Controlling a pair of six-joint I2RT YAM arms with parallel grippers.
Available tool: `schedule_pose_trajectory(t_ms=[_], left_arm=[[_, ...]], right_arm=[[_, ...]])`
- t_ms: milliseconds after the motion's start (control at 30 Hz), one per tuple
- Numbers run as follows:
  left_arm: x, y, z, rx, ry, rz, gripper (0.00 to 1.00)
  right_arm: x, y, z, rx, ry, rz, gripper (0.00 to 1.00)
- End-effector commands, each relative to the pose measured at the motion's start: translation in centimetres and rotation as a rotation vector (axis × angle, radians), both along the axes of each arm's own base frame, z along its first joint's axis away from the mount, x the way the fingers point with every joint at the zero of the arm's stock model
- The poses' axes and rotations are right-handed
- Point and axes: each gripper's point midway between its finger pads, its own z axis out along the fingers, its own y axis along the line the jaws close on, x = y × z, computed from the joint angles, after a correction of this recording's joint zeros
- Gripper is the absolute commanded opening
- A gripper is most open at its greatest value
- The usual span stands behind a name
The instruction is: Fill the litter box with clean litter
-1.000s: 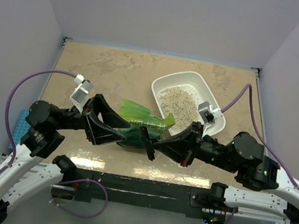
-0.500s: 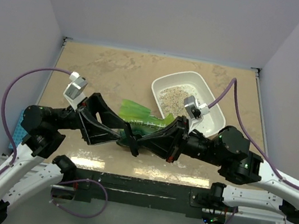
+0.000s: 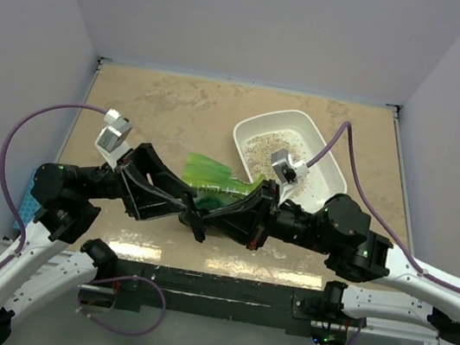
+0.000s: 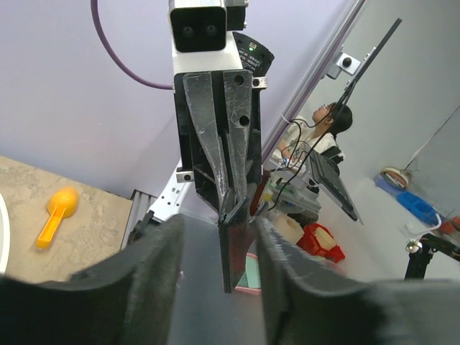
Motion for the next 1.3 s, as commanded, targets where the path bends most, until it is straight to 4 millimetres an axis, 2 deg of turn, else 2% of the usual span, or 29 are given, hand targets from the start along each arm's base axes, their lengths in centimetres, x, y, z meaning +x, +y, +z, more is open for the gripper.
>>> schedule_pose_trajectory(t_ms=[0,300,333,367,400,467,500,567,700,733,833,900,967,1033,1100,1133,1267], left_arm=[[-0.6,0.5,1.7,-0.039,-0.043,-0.002,0.41],[-1.1,0.5,1.6,-0.032,-0.059,-0.020,0.07],[-1.1,0.5,1.7,-0.032,-0.061,-0.021,0.04],[-1.1,0.5,1.7,-0.031,-0.063,-0.023,0.01],[-1.2,0.5,1.6,-0.030,-0.065,-0.023,0.00],[-1.2,0.5,1.8,-0.025,-0.075,-0.019,0.00],[-1.0,0.5,1.7,-0.015,-0.066,-0.016,0.00],[-0.8,0.4,1.6,-0.003,-0.070,-0.006,0.00],[-0.4,0.3,1.6,0.023,-0.060,0.014,0.00],[-0.4,0.3,1.7,0.025,-0.065,0.020,0.00],[-0.2,0.3,1.7,0.031,-0.062,0.035,0.00],[0.0,0.2,1.5,0.041,-0.052,0.040,0.00],[0.4,0.1,1.3,0.053,-0.043,0.054,0.00],[0.9,0.0,0.9,0.074,-0.025,0.069,0.00],[1.1,0.0,0.8,0.081,-0.017,0.078,0.00],[1.3,-0.1,0.7,0.082,-0.013,0.082,0.00],[1.4,-0.2,0.6,0.088,-0.003,0.080,0.00]], right_arm=[[-0.2,-0.6,1.9,0.083,-0.002,-0.001,0.00],[0.3,-0.6,1.9,0.085,0.009,-0.025,0.00],[0.3,-0.6,1.8,0.082,0.011,-0.029,0.05],[0.3,-0.7,1.7,0.080,0.013,-0.031,0.13],[0.6,-0.7,1.5,0.070,0.018,-0.046,0.34],[1.0,-1.2,1.3,0.049,0.020,-0.076,0.52],[1.1,-1.6,1.3,0.044,0.009,-0.084,0.72],[1.5,-2.9,1.9,0.044,-0.013,-0.124,0.99],[3.5,-5.5,1.7,0.002,-0.040,-0.266,0.98],[4.6,-6.2,1.6,0.001,-0.021,-0.332,0.98],[5.0,-7.5,1.6,0.013,-0.039,-0.374,0.99],[3.5,-7.0,2.2,0.036,-0.106,-0.284,0.99],[2.3,-6.1,2.0,0.024,-0.160,-0.209,0.99],[2.5,-4.9,1.2,-0.029,-0.178,-0.197,0.98],[1.6,-3.7,0.3,-0.077,-0.211,-0.131,0.98],[2.0,-2.3,-0.3,-0.115,-0.207,-0.125,0.97],[2.3,0.4,-2.4,-0.203,-0.213,-0.092,0.95]])
